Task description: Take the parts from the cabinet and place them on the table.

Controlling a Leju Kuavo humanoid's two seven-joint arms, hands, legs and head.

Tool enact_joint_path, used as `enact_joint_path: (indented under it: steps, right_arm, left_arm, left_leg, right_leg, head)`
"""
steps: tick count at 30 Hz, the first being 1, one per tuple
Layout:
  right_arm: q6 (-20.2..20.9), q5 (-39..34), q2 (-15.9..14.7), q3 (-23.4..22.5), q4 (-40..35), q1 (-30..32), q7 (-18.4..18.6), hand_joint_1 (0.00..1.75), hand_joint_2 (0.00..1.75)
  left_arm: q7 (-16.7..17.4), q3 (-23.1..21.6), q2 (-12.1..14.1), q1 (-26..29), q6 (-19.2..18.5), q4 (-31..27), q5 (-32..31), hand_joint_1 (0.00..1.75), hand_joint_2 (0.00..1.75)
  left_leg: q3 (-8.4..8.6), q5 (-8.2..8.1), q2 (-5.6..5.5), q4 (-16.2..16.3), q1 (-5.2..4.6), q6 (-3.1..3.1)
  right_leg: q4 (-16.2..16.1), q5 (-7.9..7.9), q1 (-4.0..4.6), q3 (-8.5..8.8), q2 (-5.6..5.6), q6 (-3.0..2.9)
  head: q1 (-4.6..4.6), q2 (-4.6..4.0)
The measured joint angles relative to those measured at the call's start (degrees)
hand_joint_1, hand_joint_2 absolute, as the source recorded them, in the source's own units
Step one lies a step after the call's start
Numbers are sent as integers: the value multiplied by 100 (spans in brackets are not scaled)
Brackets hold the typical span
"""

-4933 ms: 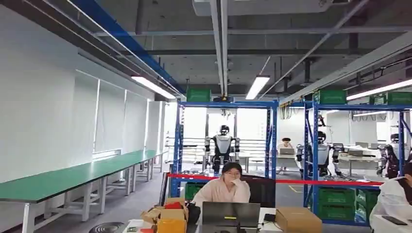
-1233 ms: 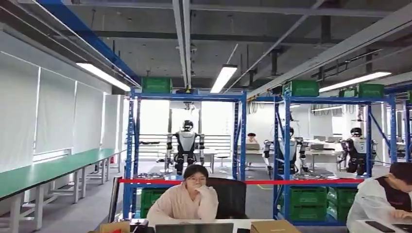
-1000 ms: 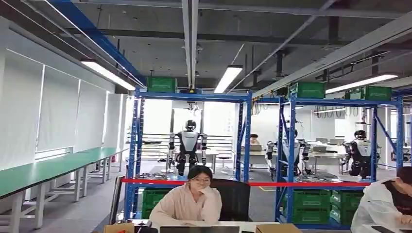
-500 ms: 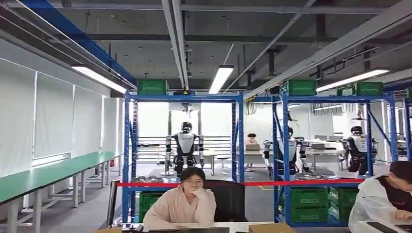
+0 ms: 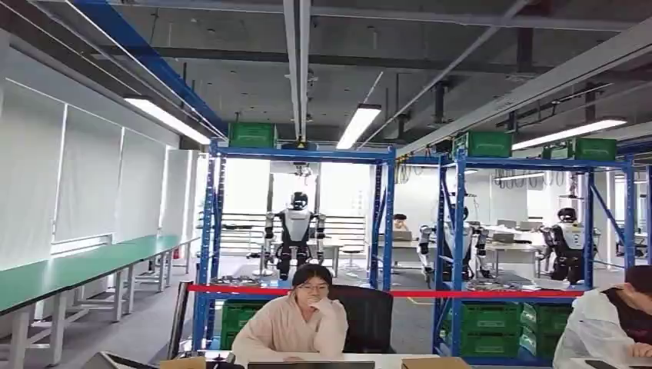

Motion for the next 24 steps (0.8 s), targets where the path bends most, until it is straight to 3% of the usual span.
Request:
enact_joint_path:
  steps: [1,2,4,5,8,10,11,13,15,16,17,20,22,24]
  right_arm:
    - [-136,348,50,125,372,-117,87,175,175]
    - [-255,600,92,218,670,-202,143,175,175]
    - [-419,998,170,391,1252,-372,249,175,175]
    - [-525,1149,205,470,1543,-456,268,175,175]
    - [-786,1550,301,681,2255,-605,395,175,175]
    - [-889,1798,325,787,2635,-640,459,175,175]
    - [-953,1918,330,828,2779,-637,483,175,175]
    - [-1099,2165,361,918,3072,-664,566,175,175]
    - [-1158,2333,369,988,3319,-631,625,175,175]
    - [-1195,2451,369,1014,3441,-607,655,175,175]
    - [-1213,2532,367,1040,3553,-586,684,175,175]
    - [-1267,2777,369,1121,3756,-562,819,175,175]
    - [-1300,2979,367,1180,3924,-573,939,175,175]
    - [-1315,3078,365,1224,4018,-531,988,175,175]
  left_arm:
    - [-13,-20,0,0,-2,0,-13,0,175]
    - [-22,-37,0,-3,-7,0,-33,0,175]
    - [-46,-72,0,-6,-15,0,-61,0,175]
    - [-52,-83,0,-7,-28,2,-68,0,175]
    - [-63,-90,4,-2,-46,2,-105,0,175]
    - [-81,-90,4,13,-57,2,-109,0,175]
    - [-90,-90,4,12,-57,2,-112,0,175]
    - [-98,-90,-4,10,-59,2,-112,0,175]
    - [-98,-90,-2,14,-57,2,-112,0,175]
    - [-101,-88,-2,28,-57,2,-112,0,175]
    - [-103,-88,-2,38,-57,2,-112,0,175]
    - [-118,-88,-2,32,-48,2,-101,0,175]
    - [-140,-88,-4,21,-46,4,-90,0,175]
    - [-155,-88,-4,34,-48,4,-57,0,175]
  left_leg:
    - [4,-1,-1,1,4,-1]
    - [13,-3,-7,1,7,-4]
    - [46,-20,-34,2,11,-16]
    - [50,-33,-43,-1,11,-37]
    - [-11,-17,-51,-4,-2,-104]
    - [20,-5,-53,-49,-6,-179]
    - [7,-92,-38,-1,-2,-192]
    - [-292,-454,-27,642,1,-201]
    - [-761,-784,-27,1559,-6,-225]
    - [-878,-772,-26,1754,-4,-229]
    - [-843,-626,-24,1625,-4,-230]
    - [-259,168,-17,256,9,-200]
    - [-158,78,-26,27,-10,-152]
    - [-177,69,-35,65,-32,-118]
  right_leg:
    - [73,52,-5,-69,-1,4]
    - [-120,220,-5,-7,-1,3]
    - [-1110,792,-5,413,-2,-33]
    - [-1633,1004,-1,606,-2,-64]
    - [-1726,926,58,633,4,-150]
    - [-1791,941,40,655,2,-207]
    - [-1842,966,12,700,-22,-246]
    - [-1855,972,8,702,-19,-276]
    - [-1852,962,24,703,-21,-291]
    - [-1847,958,27,710,-20,-295]
    - [-1841,947,27,719,-16,-296]
    - [-1799,887,25,754,5,-257]
    - [-1735,858,65,700,18,-202]
    - [-1763,870,54,705,12,-158]
  head:
    - [0,0]
    - [0,0]
    - [0,0]
    - [2,0]
    - [0,7]
    - [0,4]
    - [-2,4]
    - [0,2]
    - [0,2]
    - [0,0]
    - [0,0]
    - [0,0]
    - [-7,2]
    - [-2,2]
